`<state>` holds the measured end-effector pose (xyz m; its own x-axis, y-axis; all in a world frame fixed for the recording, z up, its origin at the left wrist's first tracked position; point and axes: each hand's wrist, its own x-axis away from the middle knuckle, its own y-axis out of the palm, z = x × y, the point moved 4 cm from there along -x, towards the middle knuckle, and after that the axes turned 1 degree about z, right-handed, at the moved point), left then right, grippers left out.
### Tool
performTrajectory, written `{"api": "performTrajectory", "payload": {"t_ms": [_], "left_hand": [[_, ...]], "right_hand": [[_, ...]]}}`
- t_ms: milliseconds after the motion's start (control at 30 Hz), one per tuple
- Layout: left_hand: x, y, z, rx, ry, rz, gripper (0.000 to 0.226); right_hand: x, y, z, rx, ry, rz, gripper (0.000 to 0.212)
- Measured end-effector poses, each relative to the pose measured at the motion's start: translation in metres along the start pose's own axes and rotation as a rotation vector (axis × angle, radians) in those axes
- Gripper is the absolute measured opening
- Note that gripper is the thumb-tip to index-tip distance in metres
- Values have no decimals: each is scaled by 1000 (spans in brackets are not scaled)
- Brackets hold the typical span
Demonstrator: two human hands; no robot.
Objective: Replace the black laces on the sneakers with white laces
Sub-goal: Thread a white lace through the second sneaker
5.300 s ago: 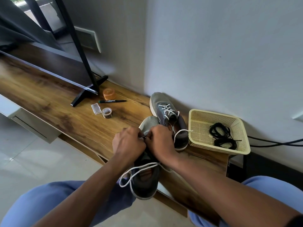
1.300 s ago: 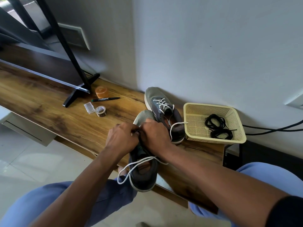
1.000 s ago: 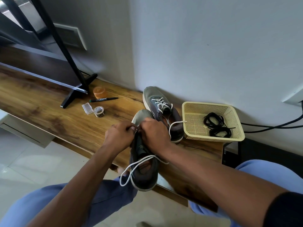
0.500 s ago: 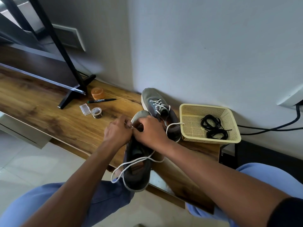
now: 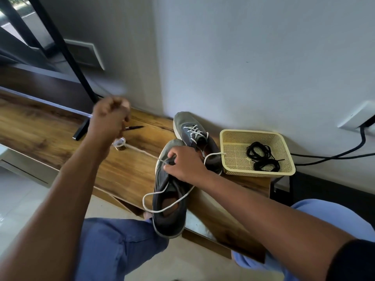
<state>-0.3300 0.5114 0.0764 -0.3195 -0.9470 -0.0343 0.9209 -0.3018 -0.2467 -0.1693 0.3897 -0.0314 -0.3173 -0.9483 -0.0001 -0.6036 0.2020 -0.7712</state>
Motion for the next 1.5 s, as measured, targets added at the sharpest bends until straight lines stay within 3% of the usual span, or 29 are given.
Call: {"api": "performTrajectory", "payload": {"t_ms": [100,167,333,500,600,833,900,933,1000,1067,1133,1200,1300,1500], "left_hand": [[9,15,-26,-517,-135,-399,5],[17,29,-39,-703,-198,-604,14],[15,57,-46,-996,-79,-668,5],[15,78,-56,-1201,-61,-663,28],[10,78,-52,-1055,-76,-618,20],[-9,41,-19,213,-216,-192,26],[-13,30,-21,313,-262,-112,27],[-14,25,-26,196,-279,-56,26],[-18,15,-41,-304,-306,-31,20],[-19,15,-60,-766,-339,-180,23],[-17,22,-71,-1014,-270,-389,32],[-14,29,-69,-1023,-169,-484,39],[-10,38,-64,-902,-100,-487,28],[0,70,-68,-1090,-10,-581,17]], "right_hand": [[1,-3,3,-38,21,-17,29],[1,-6,4,-51,50,-28,30],[2,-5,-6,-29,76,-52,28],[6,-7,-8,-65,119,-98,24],[7,-9,-13,-42,78,-124,28],[8,-7,-7,-14,71,-202,46],[8,-5,-4,-22,96,-223,49],[7,-4,-2,-17,108,-224,50],[4,-4,0,-12,124,-200,47],[4,-4,-1,-21,114,-166,36],[5,-7,-3,-19,73,-112,22],[6,-13,-7,-12,28,-71,16],[7,-21,-17,35,-1,-121,16],[23,-16,-20,265,-78,-302,34]]}}
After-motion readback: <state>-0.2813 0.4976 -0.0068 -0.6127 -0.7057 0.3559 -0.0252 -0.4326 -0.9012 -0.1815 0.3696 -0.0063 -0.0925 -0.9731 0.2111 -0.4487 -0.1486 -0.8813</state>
